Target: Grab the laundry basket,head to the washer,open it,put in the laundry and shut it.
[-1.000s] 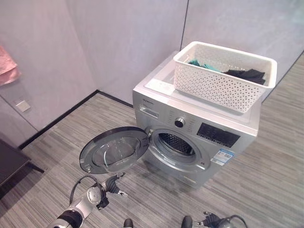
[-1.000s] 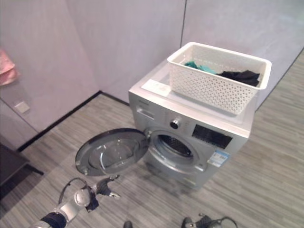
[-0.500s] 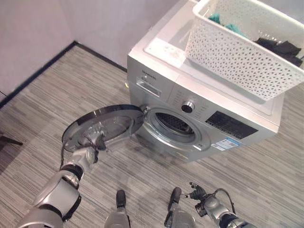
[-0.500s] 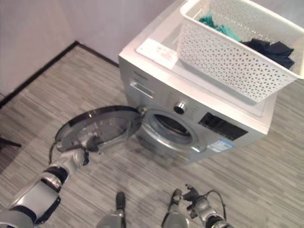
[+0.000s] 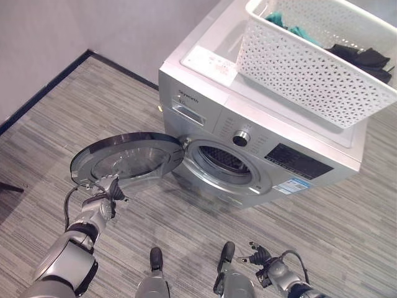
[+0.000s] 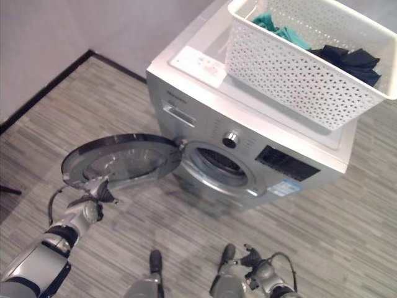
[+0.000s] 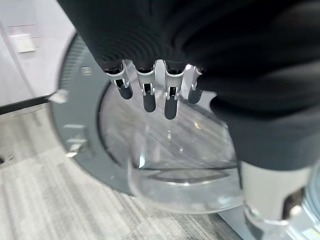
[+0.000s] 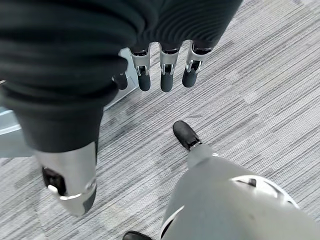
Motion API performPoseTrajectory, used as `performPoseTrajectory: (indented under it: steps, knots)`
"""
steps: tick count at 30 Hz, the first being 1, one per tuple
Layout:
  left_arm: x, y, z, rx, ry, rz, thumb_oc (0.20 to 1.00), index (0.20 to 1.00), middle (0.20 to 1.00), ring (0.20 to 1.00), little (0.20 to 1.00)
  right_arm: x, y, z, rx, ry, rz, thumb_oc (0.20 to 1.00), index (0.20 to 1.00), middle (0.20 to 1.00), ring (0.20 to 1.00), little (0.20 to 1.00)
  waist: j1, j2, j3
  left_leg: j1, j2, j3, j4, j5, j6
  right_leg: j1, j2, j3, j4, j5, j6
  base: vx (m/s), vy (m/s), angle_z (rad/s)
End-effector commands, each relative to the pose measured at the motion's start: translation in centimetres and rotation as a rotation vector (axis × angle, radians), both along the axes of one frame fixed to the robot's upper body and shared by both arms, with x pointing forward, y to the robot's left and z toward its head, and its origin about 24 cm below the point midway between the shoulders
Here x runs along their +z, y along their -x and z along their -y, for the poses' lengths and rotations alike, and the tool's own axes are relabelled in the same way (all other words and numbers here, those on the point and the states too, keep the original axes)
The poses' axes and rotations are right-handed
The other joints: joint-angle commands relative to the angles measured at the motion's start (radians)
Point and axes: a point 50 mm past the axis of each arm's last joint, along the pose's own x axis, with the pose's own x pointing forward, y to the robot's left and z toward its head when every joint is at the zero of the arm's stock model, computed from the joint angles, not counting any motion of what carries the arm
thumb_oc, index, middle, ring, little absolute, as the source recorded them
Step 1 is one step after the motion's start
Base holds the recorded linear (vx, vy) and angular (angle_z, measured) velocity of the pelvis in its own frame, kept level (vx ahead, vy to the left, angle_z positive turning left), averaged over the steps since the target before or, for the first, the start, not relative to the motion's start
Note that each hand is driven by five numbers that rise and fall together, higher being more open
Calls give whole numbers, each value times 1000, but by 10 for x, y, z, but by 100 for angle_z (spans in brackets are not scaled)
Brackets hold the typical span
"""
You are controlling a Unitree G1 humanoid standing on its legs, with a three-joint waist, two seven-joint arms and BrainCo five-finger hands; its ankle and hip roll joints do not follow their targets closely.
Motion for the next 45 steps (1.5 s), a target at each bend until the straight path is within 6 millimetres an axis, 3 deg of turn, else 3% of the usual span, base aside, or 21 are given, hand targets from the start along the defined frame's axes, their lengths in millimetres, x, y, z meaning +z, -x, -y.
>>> performPoseTrajectory:
  steps: [1, 4, 6, 7, 9, 12, 13, 16, 21, 22, 23, 25, 28, 30, 31, 33, 34, 35, 38, 39, 45]
  knots:
    - [-13, 15, -7, 114, 114, 35, 1000, 1000, 1000, 1000, 1000, -6, 16, 9, -46, 16, -39, 1000, 1000, 1000, 1000, 1000, 34, -10, -53, -58, 1, -18, 3, -44, -14, 35, -187, -24, 106, -27, 136, 50, 14, 2]
    - [-34, 32, 6, 133, 203, 2, 1000, 1000, 1000, 1000, 1000, -10, 28, 17, -105, 17, -71, 1000, 1000, 1000, 1000, 1000, 39, -5, -61, -44, -5, -22, 3, -49, -10, 51, -192, -28, 106, -26, 136, 59, 31, 1]
    - [-65, 60, 28, 160, 322, -82, 1000, 1000, 1000, 1000, 1000, -13, 43, 31, -260, 1, -107, 1000, 1000, 1000, 1000, 1000, 38, 3, -72, -21, -21, -29, 3, -59, -1, 71, -198, -27, 109, -20, 136, 61, 56, 2]
    - [-66, 60, 28, 159, 322, -83, 1000, 1000, 1000, 1000, 1000, -13, 44, 32, -260, 1, -107, 1000, 1000, 1000, 1000, 1000, 38, 3, -72, -20, -21, -29, 3, -59, -1, 72, -198, -27, 109, -20, 136, 45, 56, 2]
    - [-93, 92, 43, 239, 420, -179, 1000, 1000, 1000, 1000, 1000, -15, 61, 49, -467, -13, -133, 1000, 1000, 1000, 1000, 1000, 34, 11, -86, 8, -37, -29, 3, -69, 11, 86, -205, -27, 119, -12, 136, 40, 64, 2]
    - [-110, 115, 51, 340, 499, -252, 1000, 1000, 1000, 1000, 1000, -16, 69, 54, -597, -42, -129, 1000, 1000, 1000, 1000, 1000, 31, 18, -94, 34, -46, -27, 3, -80, 19, 91, -210, -22, 134, -11, 136, 46, 74, -2]
    - [-125, 141, 56, 464, 577, -312, 1000, 1000, 1000, 1000, 1000, -14, 67, 60, -734, -84, -72, 1000, 1000, 1000, 1000, 1000, 23, 25, -100, 63, -58, -20, 3, -93, 29, 93, -217, -19, 151, -1, 136, 70, 102, -11]
    - [-138, 174, 58, 492, 519, -410, 1000, 1000, 1000, 1000, 1000, -8, 58, 64, -823, -130, 23, 1000, 1000, 1000, 1000, 1000, 23, 23, -109, 104, -72, -4, 3, -115, 41, 101, -229, -26, 164, 18, 136, 58, 55, -32]
    - [-144, 202, 52, 534, 482, -477, 1000, 1000, 1000, 1000, 1000, 15, 26, 79, -856, -158, 239, 1000, 1000, 1000, 1000, 1000, 18, 12, -119, 140, -88, 17, 3, -135, 52, 100, -240, -36, 170, 53, 136, 27, 3, -34]
    - [-145, 211, 48, 531, 470, -511, 1000, 1000, 1000, 1000, 1000, 34, 9, 90, -829, -158, 360, 1000, 1000, 1000, 1000, 1000, 13, 10, -125, 151, -94, 28, 3, -140, 55, 107, -241, -41, 164, 66, 136, 26, 6, -7]
    - [-145, 212, 48, 531, 470, -512, 1000, 1000, 1000, 1000, 1000, 34, 10, 90, -830, -157, 359, 1000, 1000, 1000, 1000, 1000, 14, 11, -125, 151, -94, 28, 3, -140, 55, 107, -240, -41, 164, 67, 136, 16, 3, -9]
    - [-145, 218, 45, 501, 451, -541, 1000, 1000, 1000, 1000, 1000, 62, -7, 113, -846, -127, 520, 1000, 1000, 1000, 1000, 1000, 9, 10, -132, 158, -95, 34, 4, -145, 56, 112, -243, -45, 163, 82, 136, 6, 15, -11]
    - [-143, 222, 38, 504, 448, -536, 1000, 1000, 1000, 1000, 1000, 139, -22, 153, -822, 14, 900, 1000, 1000, 1000, 1000, 1000, -8, 16, -144, 171, -98, 32, 9, -153, 67, 123, -236, -21, 188, 88, 136, 14, 51, -9]
    - [-143, 222, 37, 515, 448, -535, 1000, 1000, 1000, 1000, 1000, 171, -26, 163, -824, 64, 1050, 1000, 1000, 1000, 1000, 1000, -12, 18, -147, 181, -103, 23, 9, -157, 73, 124, -238, 3, 226, 81, 136, 30, 91, 0]
    - [-143, 223, 36, 524, 450, -537, 1000, 1000, 1000, 1000, 1000, 206, -26, 170, -804, 123, 1199, 1000, 1000, 1000, 1000, 1000, -17, 18, -149, 193, -111, 7, 9, -163, 84, 116, -239, 42, 282, 68, 136, 48, 116, 5]
    - [-143, 223, 36, 519, 450, -540, 1000, 1000, 1000, 1000, 1000, 222, -26, 174, -794, 162, 1263, 1000, 1000, 1000, 1000, 1000, -17, 17, -149, 196, -117, -1, 8, -161, 92, 107, -238, 64, 311, 58, 136, 40, 98, 6]
    - [-143, 221, 37, 499, 448, -542, 1000, 1000, 1000, 1000, 1000, 259, -25, 179, -741, 274, 1400, 1000, 1000, 1000, 1000, 1000, -21, 22, -142, 212, -120, -23, 12, -171, 105, 87, -217, 111, 382, 25, 130, 22, 68, 12]
    - [-143, 220, 38, 498, 449, -542, 1000, 1000, 1000, 1000, 1000, 259, -25, 179, -742, 276, 1401, 1000, 1000, 1000, 1000, 1000, -19, 22, -142, 210, -122, -21, 11, -166, 105, 84, -219, 113, 382, 29, 129, 45, 96, 19]
    - [-142, 217, 38, 468, 437, -545, 1000, 1000, 1000, 1000, 1000, 309, -19, 182, -660, 432, 1574, 1000, 1000, 1000, 1000, 1000, -25, 30, -133, 214, -109, -51, 35, -176, 117, 54, -115, 194, 428, -117, 88, 26, 23, 9]
    - [-142, 218, 38, 445, 437, -559, 1000, 1000, 1000, 1000, 1000, 343, -17, 183, -567, 547, 1656, 1000, 1000, 1000, 1000, 1000, -18, 27, -135, 212, -109, -58, 49, -188, 119, 41, -77, 212, 396, -149, 83, 56, -42, 13]
    - [-140, 204, 42, 349, 437, -575, 1000, 1000, 1000, 1000, 1000, 401, -47, 185, -346, 655, 1666, 1000, 1000, 1000, 1000, 1000, -6, 2, -98, 209, -112, -117, 115, -239, 105, -27, -32, 287, 220, -67, 112, 68, -78, 18]
